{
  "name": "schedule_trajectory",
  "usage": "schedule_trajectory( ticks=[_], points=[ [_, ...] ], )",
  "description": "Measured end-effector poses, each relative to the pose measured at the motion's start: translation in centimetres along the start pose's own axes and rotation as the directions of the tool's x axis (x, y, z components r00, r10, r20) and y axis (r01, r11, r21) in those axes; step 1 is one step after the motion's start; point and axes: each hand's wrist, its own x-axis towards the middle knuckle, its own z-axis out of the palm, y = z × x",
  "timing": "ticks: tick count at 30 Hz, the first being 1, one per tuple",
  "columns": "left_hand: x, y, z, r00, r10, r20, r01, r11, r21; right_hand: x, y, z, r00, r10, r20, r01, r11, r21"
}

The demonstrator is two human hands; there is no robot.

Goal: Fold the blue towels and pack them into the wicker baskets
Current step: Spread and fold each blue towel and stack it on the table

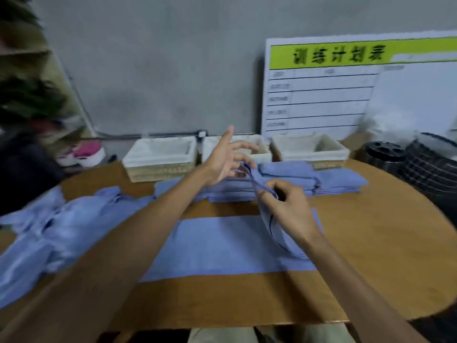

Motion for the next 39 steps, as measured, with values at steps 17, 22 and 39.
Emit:
schedule_trajectory(
  ticks=[17,22,39],
  points=[
    [-14.2,-7.5,-17.9,0.952,-0.081,-0.294,0.168,0.944,0.285,-2.1,-1.1,21.4,0.872,0.032,0.489,0.023,0.994,-0.107],
    [-14.9,-10.4,-15.3,0.851,0.248,-0.462,0.168,0.706,0.688,-2.8,-0.3,18.5,0.858,-0.075,0.509,0.095,0.995,-0.013],
    [-14.9,-15.8,-8.8,0.964,-0.043,-0.261,0.264,0.137,0.955,-1.3,9.4,6.6,0.886,0.301,0.353,0.163,0.511,-0.844]
  ],
)
